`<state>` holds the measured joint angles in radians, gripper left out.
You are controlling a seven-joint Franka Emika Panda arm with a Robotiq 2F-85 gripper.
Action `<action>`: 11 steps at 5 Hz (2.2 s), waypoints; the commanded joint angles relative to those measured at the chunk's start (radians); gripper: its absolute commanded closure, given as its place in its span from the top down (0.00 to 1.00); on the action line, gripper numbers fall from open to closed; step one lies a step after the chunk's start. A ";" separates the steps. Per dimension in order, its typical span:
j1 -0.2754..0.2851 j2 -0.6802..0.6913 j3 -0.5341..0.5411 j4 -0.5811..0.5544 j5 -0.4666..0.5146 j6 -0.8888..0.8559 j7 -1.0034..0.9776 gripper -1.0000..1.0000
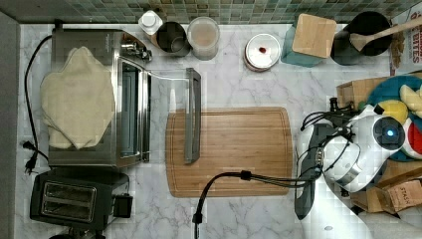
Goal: Close the drawer.
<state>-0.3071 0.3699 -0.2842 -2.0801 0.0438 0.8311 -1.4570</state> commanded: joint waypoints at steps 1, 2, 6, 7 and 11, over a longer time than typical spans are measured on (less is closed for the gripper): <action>-0.073 -0.073 -0.128 0.099 -0.086 0.085 0.017 0.00; -0.072 -0.072 -0.129 0.099 -0.086 0.085 0.017 0.00; -0.070 -0.072 -0.132 0.099 -0.085 0.085 0.016 0.00; -0.070 -0.072 -0.132 0.099 -0.085 0.085 0.015 0.00; -0.054 -0.070 -0.149 0.099 -0.076 0.085 0.010 0.00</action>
<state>-0.2625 0.3625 -0.3181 -2.0957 -0.0104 0.8516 -1.4570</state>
